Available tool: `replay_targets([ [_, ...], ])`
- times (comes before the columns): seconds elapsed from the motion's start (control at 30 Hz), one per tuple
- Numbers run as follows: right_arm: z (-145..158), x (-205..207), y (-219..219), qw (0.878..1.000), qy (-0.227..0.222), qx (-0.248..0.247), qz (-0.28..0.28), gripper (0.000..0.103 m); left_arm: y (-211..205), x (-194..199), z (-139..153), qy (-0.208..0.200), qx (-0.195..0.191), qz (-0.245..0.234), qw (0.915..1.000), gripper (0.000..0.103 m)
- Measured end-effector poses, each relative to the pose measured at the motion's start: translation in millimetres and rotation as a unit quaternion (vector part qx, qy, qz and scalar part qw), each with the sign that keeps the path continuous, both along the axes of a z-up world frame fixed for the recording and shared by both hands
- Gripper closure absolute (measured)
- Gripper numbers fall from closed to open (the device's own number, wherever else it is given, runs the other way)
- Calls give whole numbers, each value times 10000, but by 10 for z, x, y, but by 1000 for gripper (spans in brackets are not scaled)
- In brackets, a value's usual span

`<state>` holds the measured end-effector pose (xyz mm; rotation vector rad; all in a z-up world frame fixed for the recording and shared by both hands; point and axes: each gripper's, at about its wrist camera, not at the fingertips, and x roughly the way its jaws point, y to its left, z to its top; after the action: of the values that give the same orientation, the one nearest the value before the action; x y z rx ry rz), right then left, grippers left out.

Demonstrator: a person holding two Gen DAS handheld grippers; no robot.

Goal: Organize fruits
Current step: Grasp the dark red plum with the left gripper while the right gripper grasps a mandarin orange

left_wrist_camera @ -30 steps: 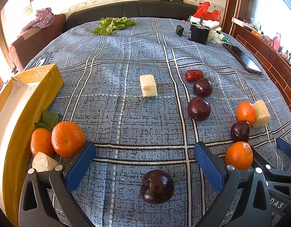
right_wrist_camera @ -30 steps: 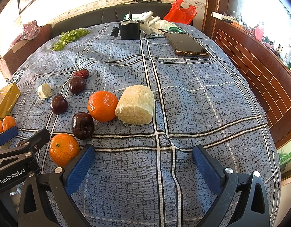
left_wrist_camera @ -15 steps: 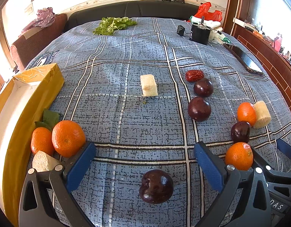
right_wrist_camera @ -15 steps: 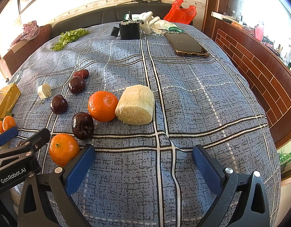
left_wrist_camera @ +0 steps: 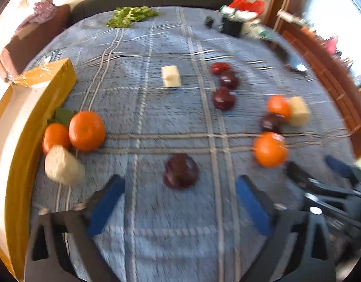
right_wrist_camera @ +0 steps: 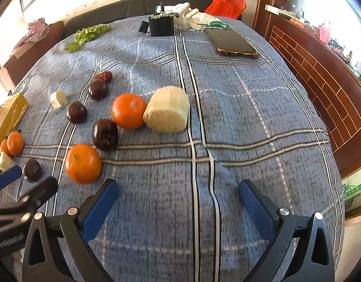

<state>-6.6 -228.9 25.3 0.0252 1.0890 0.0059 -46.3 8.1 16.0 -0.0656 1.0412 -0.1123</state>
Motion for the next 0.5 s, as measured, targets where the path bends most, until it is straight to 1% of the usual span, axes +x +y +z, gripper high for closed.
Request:
replay_targets([
  [0.03,1,-23,1,10000,10,-1,5,0,31,-76,63,-84,-143,-37,9999,21],
  [0.1,-3,-62,5,10000,-7,-4,11,0,107,-257,241,-445,-330,-42,9985,22],
  [0.13,-5,-83,4,10000,-19,-1,10,0,170,-385,359,-724,-388,2,9966,22],
  [0.2,-8,-111,2,10000,-1,1,-25,0,273,-566,505,-1005,-382,94,9942,22],
  [0.3,6,-150,0,9999,95,10,-128,0,491,-778,640,-1002,-532,92,9935,22],
  [0.37,16,-182,-1,9997,188,9,-157,0,689,-913,757,-1140,-441,200,9923,22],
  [0.47,28,-241,6,9995,307,24,-100,0,1095,-1129,1010,-1588,-279,632,9849,21],
  [0.5,28,-264,6,9995,320,23,-56,0,1178,-1150,1057,-1651,-287,689,9835,20],
])
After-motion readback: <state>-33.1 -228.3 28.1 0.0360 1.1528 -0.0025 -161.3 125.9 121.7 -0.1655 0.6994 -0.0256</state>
